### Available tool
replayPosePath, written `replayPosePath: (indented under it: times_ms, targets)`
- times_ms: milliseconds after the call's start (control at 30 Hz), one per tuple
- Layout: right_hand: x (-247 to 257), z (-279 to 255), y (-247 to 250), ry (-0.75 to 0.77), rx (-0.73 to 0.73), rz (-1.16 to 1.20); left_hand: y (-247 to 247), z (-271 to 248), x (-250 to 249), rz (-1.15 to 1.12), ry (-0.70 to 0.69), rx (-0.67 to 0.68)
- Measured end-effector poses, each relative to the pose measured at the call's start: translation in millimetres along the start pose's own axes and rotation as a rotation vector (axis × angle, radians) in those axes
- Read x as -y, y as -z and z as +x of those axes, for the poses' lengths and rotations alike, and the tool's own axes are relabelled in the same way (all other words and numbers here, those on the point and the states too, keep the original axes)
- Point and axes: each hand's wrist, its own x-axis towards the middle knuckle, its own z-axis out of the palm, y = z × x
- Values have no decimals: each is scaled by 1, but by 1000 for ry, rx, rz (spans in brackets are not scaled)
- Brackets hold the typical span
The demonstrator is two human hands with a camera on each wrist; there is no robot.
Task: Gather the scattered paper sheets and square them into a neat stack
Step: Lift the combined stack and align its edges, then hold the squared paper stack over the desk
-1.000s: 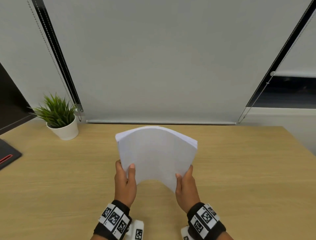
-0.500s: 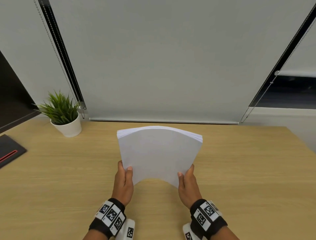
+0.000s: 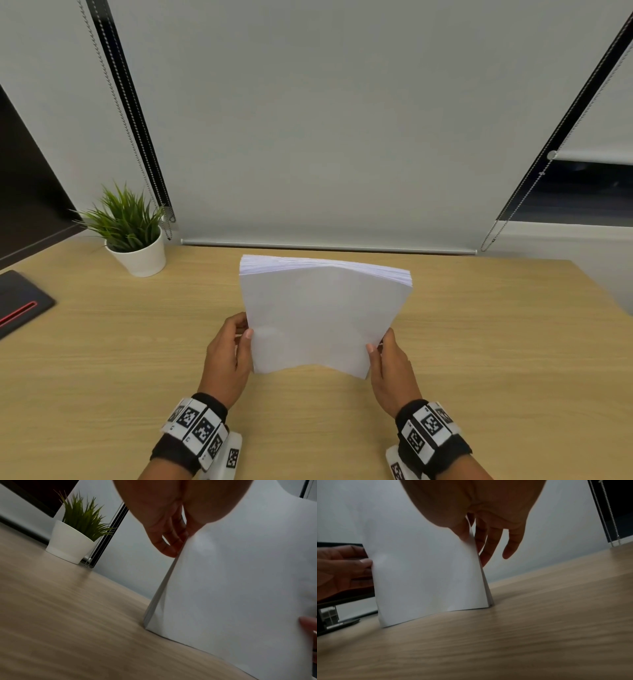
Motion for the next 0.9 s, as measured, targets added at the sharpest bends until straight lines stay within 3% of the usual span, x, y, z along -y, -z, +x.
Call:
replayPosePath:
  times_ms: [300,500,900]
  targets:
    - [-4,-4,-8,-163,207,-165,-6,-1,1,14,-16,-40]
    - [-3,0,-9,-195,208,-169,-4,2,-2,41,-13,-26]
    - [17,12,22,16,55,-57,-1,2,-3,30,-19,-41]
